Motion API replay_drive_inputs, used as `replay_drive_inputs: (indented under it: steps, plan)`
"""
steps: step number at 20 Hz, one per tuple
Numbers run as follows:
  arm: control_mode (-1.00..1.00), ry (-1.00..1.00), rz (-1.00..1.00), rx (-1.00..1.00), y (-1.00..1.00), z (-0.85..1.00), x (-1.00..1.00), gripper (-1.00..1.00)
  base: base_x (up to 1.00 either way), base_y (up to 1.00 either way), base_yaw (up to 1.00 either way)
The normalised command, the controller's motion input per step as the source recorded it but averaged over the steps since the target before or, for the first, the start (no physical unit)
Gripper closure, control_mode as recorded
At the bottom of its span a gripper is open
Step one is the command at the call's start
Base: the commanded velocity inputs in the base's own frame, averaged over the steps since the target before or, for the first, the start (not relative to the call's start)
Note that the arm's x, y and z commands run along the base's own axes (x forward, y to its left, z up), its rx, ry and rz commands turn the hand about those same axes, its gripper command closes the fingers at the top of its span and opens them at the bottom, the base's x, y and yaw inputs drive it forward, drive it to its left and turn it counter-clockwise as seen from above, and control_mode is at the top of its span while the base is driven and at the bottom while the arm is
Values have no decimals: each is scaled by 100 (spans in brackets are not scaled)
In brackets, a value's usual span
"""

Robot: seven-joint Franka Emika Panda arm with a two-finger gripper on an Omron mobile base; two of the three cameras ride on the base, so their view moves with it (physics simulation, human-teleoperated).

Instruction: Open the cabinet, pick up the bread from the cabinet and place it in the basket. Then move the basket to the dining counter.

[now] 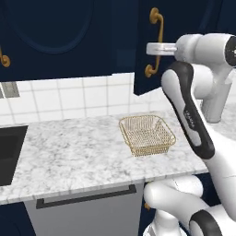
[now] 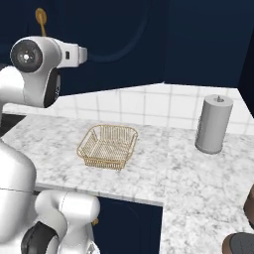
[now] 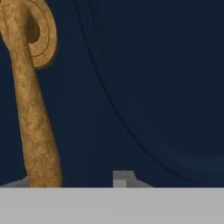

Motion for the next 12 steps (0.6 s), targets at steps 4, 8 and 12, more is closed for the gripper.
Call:
replay_drive_inputs:
  steps: [4,8,12]
  plan:
    - [-100,0,2,6,-100,24,-100,100,0,0,0]
    - [-100,0,0,5,-99,9,-100,100,0,0,0]
    - [-100,12,0,2,-75,15,-100,-100,0,0,0]
